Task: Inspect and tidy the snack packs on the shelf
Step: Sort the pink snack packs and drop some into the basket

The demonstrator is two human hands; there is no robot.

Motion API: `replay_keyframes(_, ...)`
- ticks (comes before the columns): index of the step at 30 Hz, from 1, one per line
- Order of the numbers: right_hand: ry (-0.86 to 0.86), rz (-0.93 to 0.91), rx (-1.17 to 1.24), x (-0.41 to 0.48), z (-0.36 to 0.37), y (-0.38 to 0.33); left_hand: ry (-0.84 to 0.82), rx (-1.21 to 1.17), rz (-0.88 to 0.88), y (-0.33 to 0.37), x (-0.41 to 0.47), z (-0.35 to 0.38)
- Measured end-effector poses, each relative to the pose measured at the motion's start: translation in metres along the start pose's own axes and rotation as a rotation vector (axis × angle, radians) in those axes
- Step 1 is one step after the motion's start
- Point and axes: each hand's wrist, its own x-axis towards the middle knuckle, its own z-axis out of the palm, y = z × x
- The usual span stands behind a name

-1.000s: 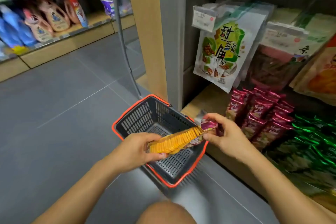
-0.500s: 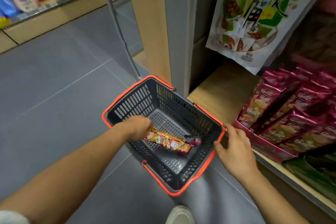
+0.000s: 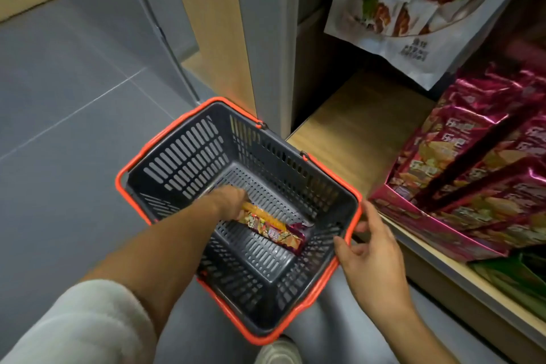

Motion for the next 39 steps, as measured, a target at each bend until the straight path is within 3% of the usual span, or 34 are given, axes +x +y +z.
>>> replay_keyframes(8,-0.02,0.105,0.128,-0.018,-0.006,0.004,0.114,-0.011,-0.006,0.015,-0.015,0.003)
replay_keyframes(12,-0.015,0.089,0.095,-0.029,-0.014,0.007,0.206,-0.168,0.037,0.034,-0.034,-0.009)
replay_keyframes(15,-0.044,0.002,-0.16,-0.042,-0.03,-0.004,0.324,-0.349,0.106,0.051,-0.066,-0.034)
replay_keyframes(18,-0.034,-0.156,-0.444,-0.048,-0.058,-0.027,0.496,-0.385,0.261,0.077,-0.11,-0.063)
replay_keyframes(23,0.141,-0.467,-0.659,-0.05,-0.125,-0.073,0.694,-0.477,0.571,0.143,-0.179,-0.11)
replay_keyframes(27,0.243,-0.547,-0.848,-0.046,-0.184,-0.09,0.828,-0.454,0.762,0.2,-0.21,-0.145)
replay_keyframes(30,0.222,-0.469,-0.949,-0.035,-0.223,-0.089,0.782,-0.339,0.797,0.239,-0.213,-0.161)
replay_keyframes(32,0.185,-0.381,-0.93,-0.025,-0.245,-0.085,0.679,-0.208,0.725,0.261,-0.209,-0.164)
replay_keyframes(39,0.092,-0.281,-0.627,0.011,-0.274,-0.074,0.508,-0.079,0.571,0.302,-0.191,-0.185)
